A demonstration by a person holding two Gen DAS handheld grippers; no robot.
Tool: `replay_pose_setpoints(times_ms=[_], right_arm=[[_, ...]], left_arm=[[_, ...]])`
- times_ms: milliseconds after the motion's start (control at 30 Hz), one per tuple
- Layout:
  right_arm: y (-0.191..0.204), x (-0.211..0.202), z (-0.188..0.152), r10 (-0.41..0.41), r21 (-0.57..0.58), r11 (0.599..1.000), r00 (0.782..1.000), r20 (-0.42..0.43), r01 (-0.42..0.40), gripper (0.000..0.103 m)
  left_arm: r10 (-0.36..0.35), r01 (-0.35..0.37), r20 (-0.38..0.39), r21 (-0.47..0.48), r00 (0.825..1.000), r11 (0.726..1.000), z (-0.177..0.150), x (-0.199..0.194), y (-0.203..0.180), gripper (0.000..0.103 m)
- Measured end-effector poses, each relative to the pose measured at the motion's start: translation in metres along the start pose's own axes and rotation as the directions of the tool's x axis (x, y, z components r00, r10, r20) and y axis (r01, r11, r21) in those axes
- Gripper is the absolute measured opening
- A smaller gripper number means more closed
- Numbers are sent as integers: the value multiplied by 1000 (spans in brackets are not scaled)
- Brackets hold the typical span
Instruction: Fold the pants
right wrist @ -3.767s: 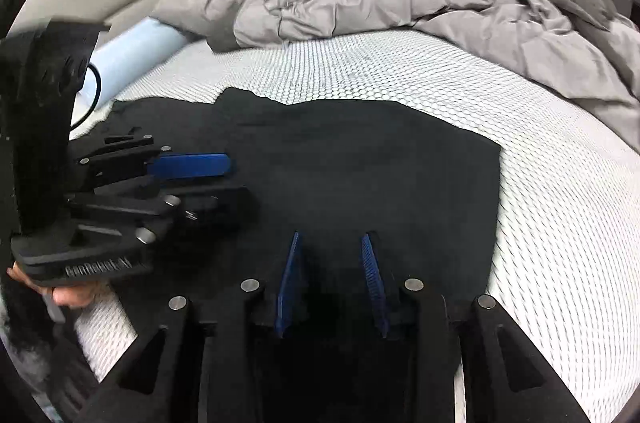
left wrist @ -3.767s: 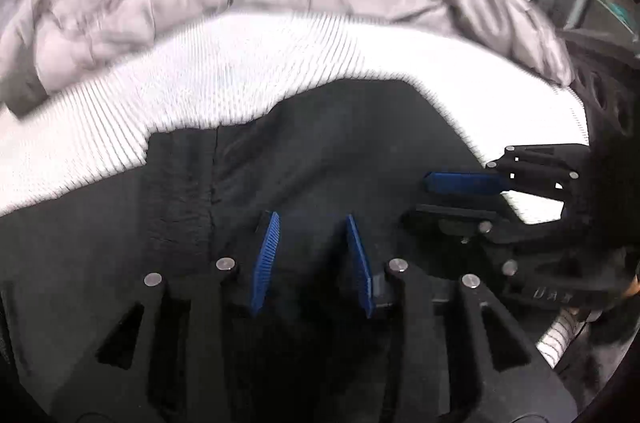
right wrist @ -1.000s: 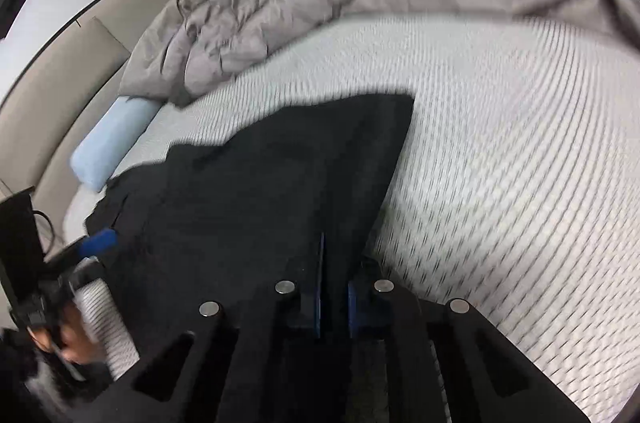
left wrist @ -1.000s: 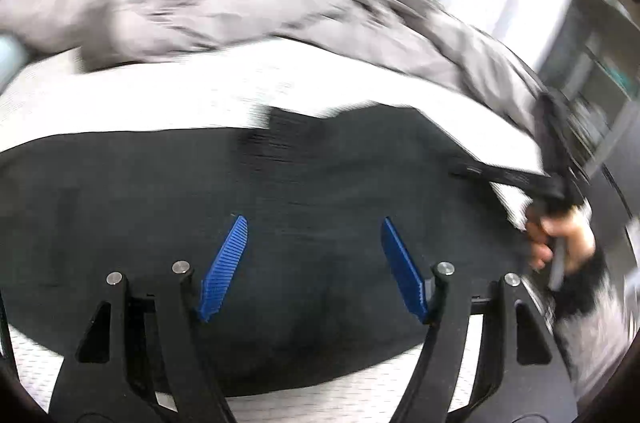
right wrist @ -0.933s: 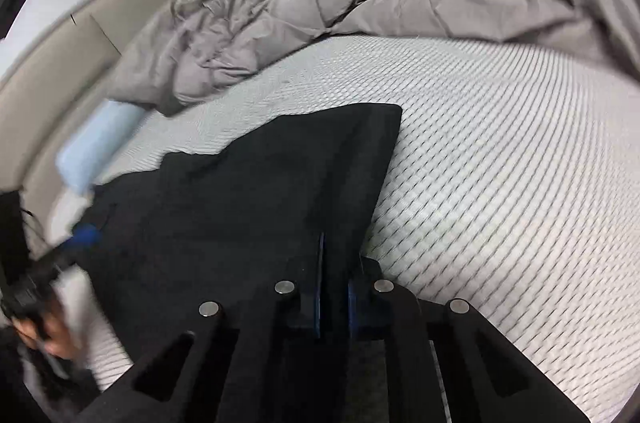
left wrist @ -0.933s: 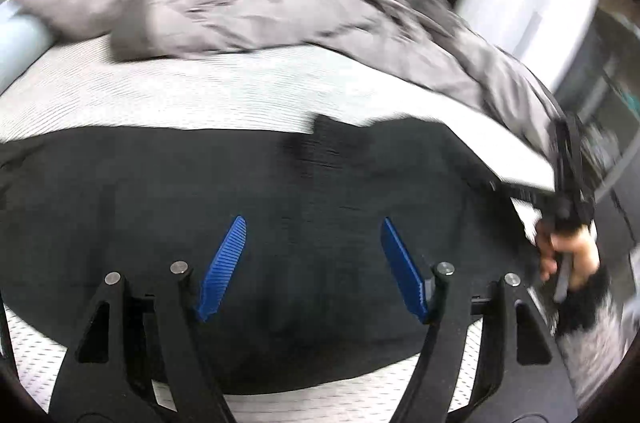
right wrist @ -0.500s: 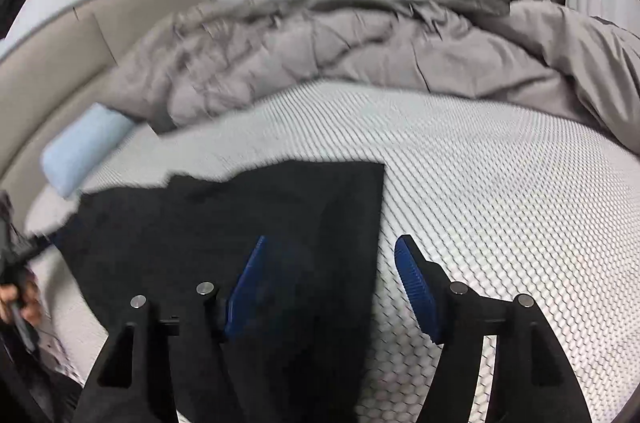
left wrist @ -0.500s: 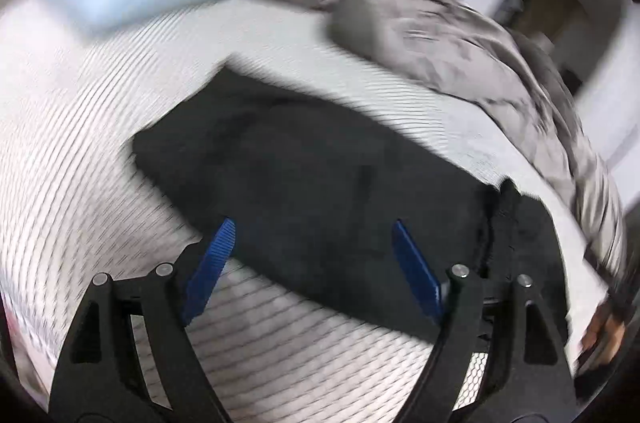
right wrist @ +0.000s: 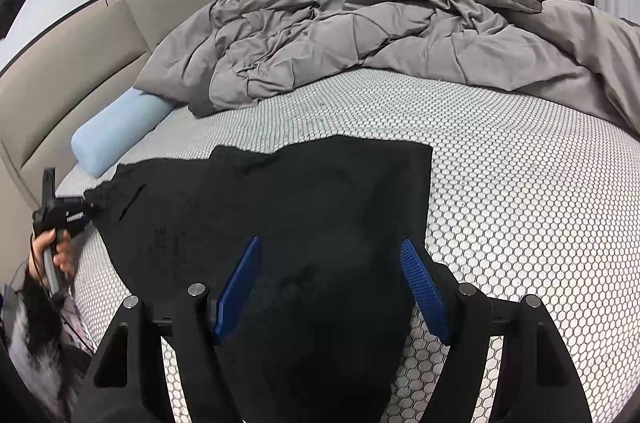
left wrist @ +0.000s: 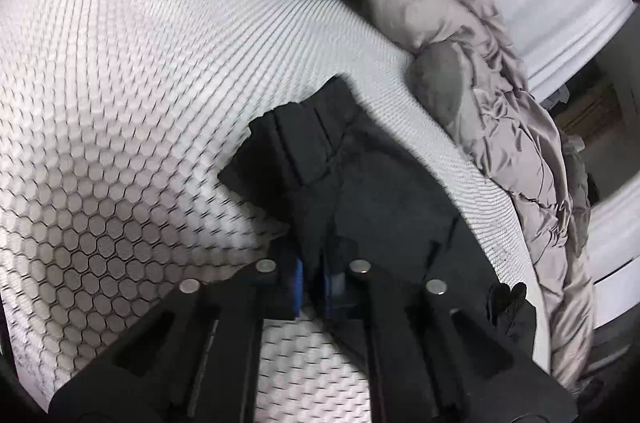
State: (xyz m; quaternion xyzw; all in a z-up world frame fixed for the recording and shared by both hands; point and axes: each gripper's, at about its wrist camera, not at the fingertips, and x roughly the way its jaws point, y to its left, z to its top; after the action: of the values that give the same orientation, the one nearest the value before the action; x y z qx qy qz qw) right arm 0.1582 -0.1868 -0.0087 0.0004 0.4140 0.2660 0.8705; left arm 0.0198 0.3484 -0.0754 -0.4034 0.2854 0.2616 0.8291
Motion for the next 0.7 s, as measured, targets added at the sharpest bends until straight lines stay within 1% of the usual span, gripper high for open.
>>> replay_pose_setpoints(times_ms=[33, 67, 133, 200, 233, 267, 300, 333, 367, 400, 433, 467, 500, 533, 567, 600, 633, 667, 700], right_arm=[[0, 0, -1, 0, 2, 1000, 1000, -3, 0, 73], [0, 1, -2, 5, 5, 1000, 1000, -5, -5, 73], [0, 0, -3, 15, 4, 1000, 1000, -7, -15, 73], [1, -3, -3, 16, -6, 1000, 1000, 1, -16, 73], [0, -6, -3, 19, -7, 1000, 1000, 6, -19, 73], [-1, -8, -3, 17, -4, 1000, 1000, 11, -17, 73], [-4, -10, -3, 12, 3, 1000, 1000, 17, -12, 73], [-6, -12, -2, 11, 9, 1000, 1000, 22, -11, 73], [-10, -16, -2, 10, 18, 1000, 999, 30, -10, 73], [-14, -19, -2, 5, 28, 1000, 999, 40, -6, 73], [-16, -22, -2, 0, 34, 999, 999, 45, -2, 73], [-21, -25, -2, -10, 44, 999, 999, 53, 7, 73], [-26, -28, -2, -22, 54, 998, 998, 59, 19, 73], [-31, -30, -1, -35, 68, 997, 997, 64, 31, 73], [-37, -32, -1, -46, 83, 996, 997, 68, 40, 73], [-42, -33, -1, -56, 100, 994, 996, 69, 49, 73], [-48, -34, -1, -69, 122, 991, 995, 68, 60, 73], [-52, -35, -1, -75, 133, 989, 995, 67, 65, 73], [-56, -37, -2, -77, 142, 988, 995, 69, 67, 73]], left_arm=[[2, -5, 47, 65, 999, 998, 0, -12, -17, 2], [-9, 1, 73, 106, 997, 994, -1, -21, -30, 2], [-53, 32, 106, 194, 993, 980, -3, -45, -64, 2], [-131, 94, 111, 287, 985, 953, -12, -67, -106, 2], [-173, 131, 102, 330, 980, 935, -17, -76, -131, 2], [-225, 177, 87, 376, 971, 909, -26, -87, -158, 2], [-265, 214, 67, 420, 962, 882, -35, -95, -181, 2], [-310, 254, 45, 465, 950, 848, -47, -104, -203, 2], [-359, 303, 11, 514, 933, 802, -63, -111, -232, 3], [-394, 344, -31, 552, 919, 760, -77, -112, -256, 2], [-428, 393, -83, 580, 900, 714, -95, -114, -279, 2], [-459, 459, -169, 606, 872, 650, -120, -111, -305, 3], [-465, 500, -234, 619, 854, 606, -136, -106, -321, 3], [-453, 555, -337, 631, 825, 542, -164, -97, -340, 3], [-435, 584, -395, 630, 809, 512, -185, -88, -348, 4], [-420, 604, -436, 622, 796, 498, -199, -82, -352, 5], [-398, 628, -486, 602, 778, 493, -211, -73, -350, 7], [-376, 646, -527, 579, 762, 498, -222, -64, -344, 7], [-367, 653, -544, 563, 754, 507, -228, -57, -338, 7]])
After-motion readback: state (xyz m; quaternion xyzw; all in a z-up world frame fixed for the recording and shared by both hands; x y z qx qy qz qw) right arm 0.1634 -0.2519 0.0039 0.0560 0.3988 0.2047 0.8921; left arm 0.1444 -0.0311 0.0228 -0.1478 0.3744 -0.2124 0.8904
